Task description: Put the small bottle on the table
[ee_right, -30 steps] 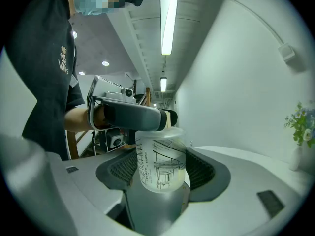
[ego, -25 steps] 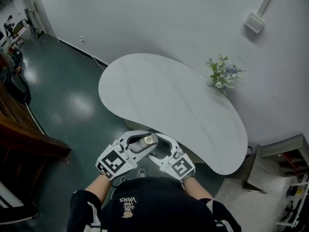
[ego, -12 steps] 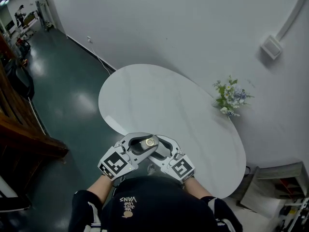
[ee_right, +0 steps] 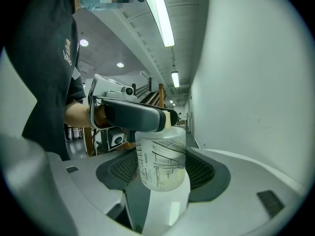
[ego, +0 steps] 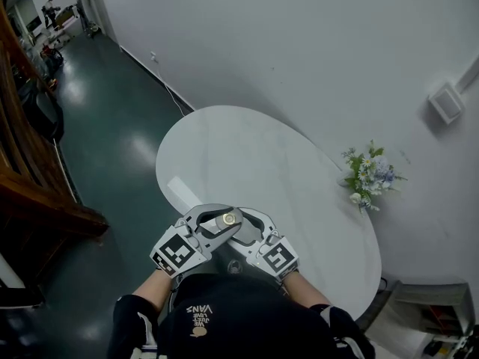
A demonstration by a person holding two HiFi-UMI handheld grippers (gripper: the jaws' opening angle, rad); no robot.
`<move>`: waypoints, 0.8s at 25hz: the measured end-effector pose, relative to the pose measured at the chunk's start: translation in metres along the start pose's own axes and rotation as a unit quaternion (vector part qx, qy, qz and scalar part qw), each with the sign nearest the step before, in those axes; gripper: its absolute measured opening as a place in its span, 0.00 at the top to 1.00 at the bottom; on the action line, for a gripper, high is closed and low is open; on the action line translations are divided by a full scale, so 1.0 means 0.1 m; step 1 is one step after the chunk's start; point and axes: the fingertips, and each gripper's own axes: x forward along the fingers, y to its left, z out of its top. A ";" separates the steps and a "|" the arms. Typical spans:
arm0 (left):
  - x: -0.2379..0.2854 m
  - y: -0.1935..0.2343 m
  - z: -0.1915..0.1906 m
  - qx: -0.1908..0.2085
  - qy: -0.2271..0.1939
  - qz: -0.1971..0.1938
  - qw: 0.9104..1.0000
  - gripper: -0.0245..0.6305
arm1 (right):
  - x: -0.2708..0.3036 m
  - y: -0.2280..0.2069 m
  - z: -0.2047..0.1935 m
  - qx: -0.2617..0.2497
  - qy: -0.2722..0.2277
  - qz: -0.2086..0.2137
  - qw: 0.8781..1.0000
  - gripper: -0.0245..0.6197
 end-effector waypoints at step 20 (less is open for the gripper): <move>0.34 1.58 -0.16 0.020 0.013 -0.105 0.994 0.72 | 1.13 -1.25 0.03 0.026 -0.009 -0.117 0.993 0.54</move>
